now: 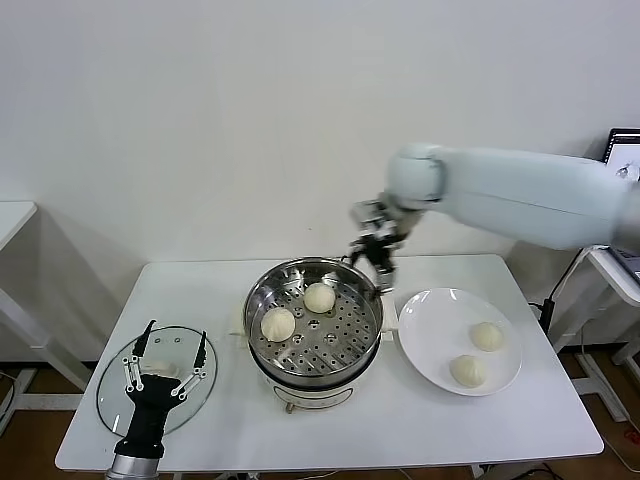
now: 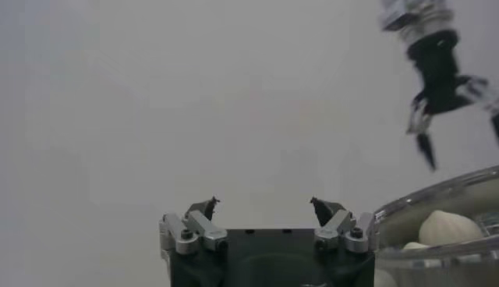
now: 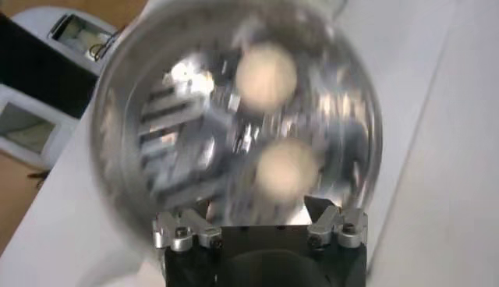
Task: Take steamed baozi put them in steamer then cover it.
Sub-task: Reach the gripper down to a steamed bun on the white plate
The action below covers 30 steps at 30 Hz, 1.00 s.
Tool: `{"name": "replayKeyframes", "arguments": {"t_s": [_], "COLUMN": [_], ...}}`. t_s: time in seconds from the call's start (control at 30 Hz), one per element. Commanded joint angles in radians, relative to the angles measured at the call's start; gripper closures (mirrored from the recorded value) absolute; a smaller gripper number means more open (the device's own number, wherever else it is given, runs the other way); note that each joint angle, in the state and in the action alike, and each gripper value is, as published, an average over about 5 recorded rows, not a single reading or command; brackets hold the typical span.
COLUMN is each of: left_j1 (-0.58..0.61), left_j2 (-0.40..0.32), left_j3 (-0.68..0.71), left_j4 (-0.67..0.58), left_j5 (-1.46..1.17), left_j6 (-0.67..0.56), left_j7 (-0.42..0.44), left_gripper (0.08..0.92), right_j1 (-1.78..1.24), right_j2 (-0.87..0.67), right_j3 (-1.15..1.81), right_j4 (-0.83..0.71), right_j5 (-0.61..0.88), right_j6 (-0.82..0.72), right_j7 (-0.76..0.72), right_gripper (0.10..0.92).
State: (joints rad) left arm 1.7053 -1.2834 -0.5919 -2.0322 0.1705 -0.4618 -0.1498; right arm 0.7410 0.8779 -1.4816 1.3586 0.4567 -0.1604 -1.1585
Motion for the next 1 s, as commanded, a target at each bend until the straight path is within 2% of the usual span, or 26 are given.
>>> {"name": "replayKeyframes", "arguments": {"t_s": [0.03,0.43,1.0], "left_j1": [0.006,0.030,0.034], "left_j2": [-0.002,-0.018,-0.015], "left_j3": [0.000,-0.021,-0.028], "left_j4": [0.003,0.006,0.012], "left_j5": [0.008,0.018,0.021], "left_j6": [-0.001,-0.010,-0.014], "left_j7": [0.000,-0.002,-0.003], "left_gripper": [0.177,0.177,0.177], "right_j1": [-0.168,-0.408,-0.508], "right_j2": [-0.315,-0.282,-0.234], "right_j3": [0.028,0.109,0.183], "right_j4": [0.001,-0.075,-0.134], "right_j5": [-0.192,-0.273,-0.297], "right_j6": [0.095,0.092,0.066], "right_j7": [-0.113,-0.016,0.049], "right_gripper": [0.203,0.203,0.203]}}
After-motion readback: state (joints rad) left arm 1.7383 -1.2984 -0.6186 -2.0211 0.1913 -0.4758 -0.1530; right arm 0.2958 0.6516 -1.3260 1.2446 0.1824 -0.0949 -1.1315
